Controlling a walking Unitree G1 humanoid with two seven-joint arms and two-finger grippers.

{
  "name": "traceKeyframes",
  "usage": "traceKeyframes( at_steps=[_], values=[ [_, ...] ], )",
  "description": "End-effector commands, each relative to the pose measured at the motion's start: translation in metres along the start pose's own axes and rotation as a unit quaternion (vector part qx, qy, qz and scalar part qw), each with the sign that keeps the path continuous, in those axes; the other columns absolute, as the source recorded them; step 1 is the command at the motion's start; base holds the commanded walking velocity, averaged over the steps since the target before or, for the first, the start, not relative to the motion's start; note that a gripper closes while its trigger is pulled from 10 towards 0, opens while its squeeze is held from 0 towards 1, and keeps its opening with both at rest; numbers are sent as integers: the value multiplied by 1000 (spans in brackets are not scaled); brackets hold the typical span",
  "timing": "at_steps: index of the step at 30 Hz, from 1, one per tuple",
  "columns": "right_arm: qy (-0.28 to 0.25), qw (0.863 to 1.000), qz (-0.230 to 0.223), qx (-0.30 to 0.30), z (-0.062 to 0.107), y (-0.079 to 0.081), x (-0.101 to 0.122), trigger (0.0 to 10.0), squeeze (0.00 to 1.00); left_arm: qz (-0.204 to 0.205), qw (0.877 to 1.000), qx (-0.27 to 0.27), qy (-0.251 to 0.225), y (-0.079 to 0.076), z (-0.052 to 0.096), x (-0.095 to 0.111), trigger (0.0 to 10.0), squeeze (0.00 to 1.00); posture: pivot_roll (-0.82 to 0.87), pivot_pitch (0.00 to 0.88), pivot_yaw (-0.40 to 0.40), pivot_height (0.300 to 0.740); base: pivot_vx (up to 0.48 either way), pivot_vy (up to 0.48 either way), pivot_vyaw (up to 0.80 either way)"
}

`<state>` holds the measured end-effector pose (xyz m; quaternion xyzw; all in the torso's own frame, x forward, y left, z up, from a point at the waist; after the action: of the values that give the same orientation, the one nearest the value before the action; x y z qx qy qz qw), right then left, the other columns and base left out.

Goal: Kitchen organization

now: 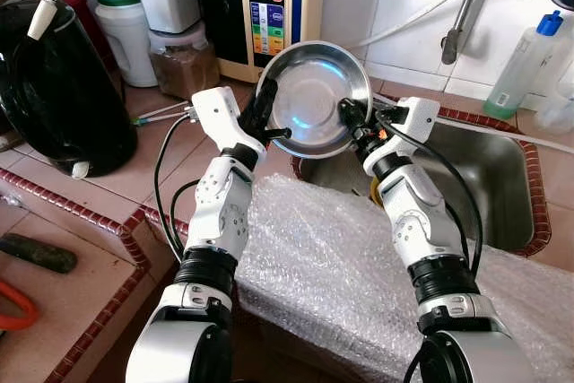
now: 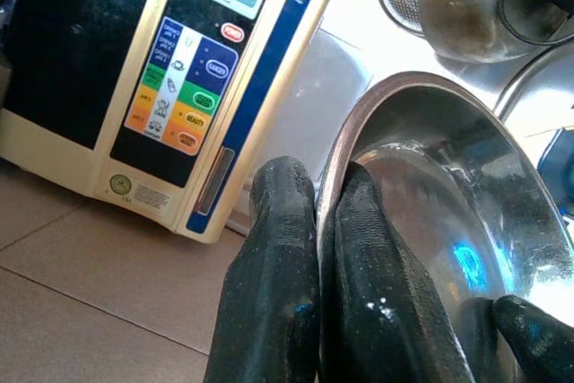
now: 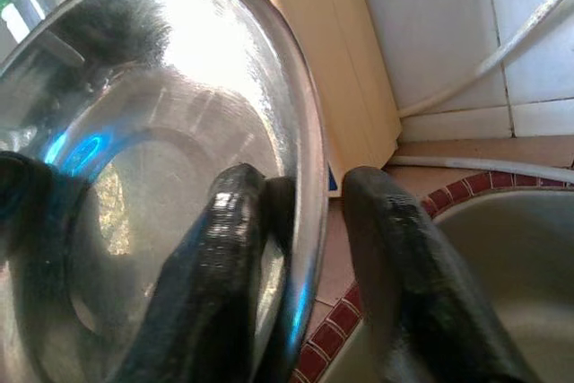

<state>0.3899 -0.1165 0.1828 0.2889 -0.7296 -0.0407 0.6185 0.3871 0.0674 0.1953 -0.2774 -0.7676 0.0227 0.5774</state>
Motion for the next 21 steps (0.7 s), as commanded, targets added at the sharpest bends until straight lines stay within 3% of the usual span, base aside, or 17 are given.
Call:
traceKeyframes(
  at_steps=[1,11,13,21],
  values=[
    [2,1000,-5,-18,0,-8,4,0,0,17,999,-31,-25,-16,-2,7,0,0,5,0,40,740,0,0,0],
    [5,1000,-4,-22,1,-9,3,0,0,17,999,-32,-22,-16,-2,6,0,0,4,0,41,740,0,0,0],
    [2,999,21,-26,1,-10,6,0,0,17,999,-33,-21,-16,-2,5,0,0,4,0,40,740,0,0,0],
    [-3,999,24,-31,0,-11,7,0,0,15,999,-33,-18,-16,-2,4,0,0,6,0,39,740,0,0,0]
  ],
)
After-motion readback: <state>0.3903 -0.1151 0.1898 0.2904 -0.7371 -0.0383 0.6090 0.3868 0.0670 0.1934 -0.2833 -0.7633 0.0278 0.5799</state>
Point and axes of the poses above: a point about 5 cm out from each wrist's last joint towards the gripper, its own z axis pointing back from the gripper into the wrist, its own x axis along the axis of the wrist's last joint, y = z × x, the point moved 2 cm from there along -z, pointing out of the wrist towards the gripper, and after that the axes turned 4 degrees about -z, right-handed, at the moved point
